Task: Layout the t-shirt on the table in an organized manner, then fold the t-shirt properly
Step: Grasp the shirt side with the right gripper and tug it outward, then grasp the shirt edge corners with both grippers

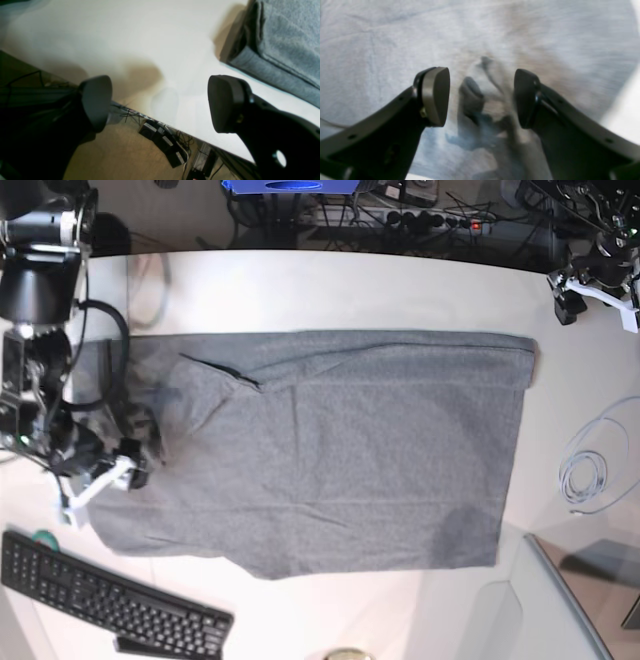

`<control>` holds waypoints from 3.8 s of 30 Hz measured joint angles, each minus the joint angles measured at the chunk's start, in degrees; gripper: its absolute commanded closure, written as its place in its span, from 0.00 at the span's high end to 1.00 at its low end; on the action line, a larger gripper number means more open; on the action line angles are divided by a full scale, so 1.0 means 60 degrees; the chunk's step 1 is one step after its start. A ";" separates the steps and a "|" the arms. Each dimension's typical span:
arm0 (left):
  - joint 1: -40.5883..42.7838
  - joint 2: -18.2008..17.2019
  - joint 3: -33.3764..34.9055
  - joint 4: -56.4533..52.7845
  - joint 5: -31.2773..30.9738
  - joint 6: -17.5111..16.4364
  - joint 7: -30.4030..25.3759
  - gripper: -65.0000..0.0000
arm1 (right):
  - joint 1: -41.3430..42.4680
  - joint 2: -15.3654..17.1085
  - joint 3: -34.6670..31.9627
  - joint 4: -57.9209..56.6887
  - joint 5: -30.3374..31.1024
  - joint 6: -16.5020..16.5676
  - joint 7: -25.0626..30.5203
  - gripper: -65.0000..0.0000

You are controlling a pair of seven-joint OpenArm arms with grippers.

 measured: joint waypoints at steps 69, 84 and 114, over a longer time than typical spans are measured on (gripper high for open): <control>0.0346 0.0029 0.1534 0.0091 -0.0011 -0.0025 -0.0004 0.88 | -0.0127 0.0372 -0.0681 -0.1399 -0.2524 -0.1541 0.0091 0.26; -0.0127 0.0051 0.2703 -0.1934 -0.0882 0.0004 -0.2098 0.88 | -0.3115 -0.1581 0.2605 0.3636 -0.2648 0.1147 0.1657 0.71; -0.1137 -0.0058 0.2765 -0.3657 -0.1592 -0.0135 -0.2350 0.00 | -0.4524 -0.2532 0.4397 0.3053 -0.1151 0.1909 0.1315 0.58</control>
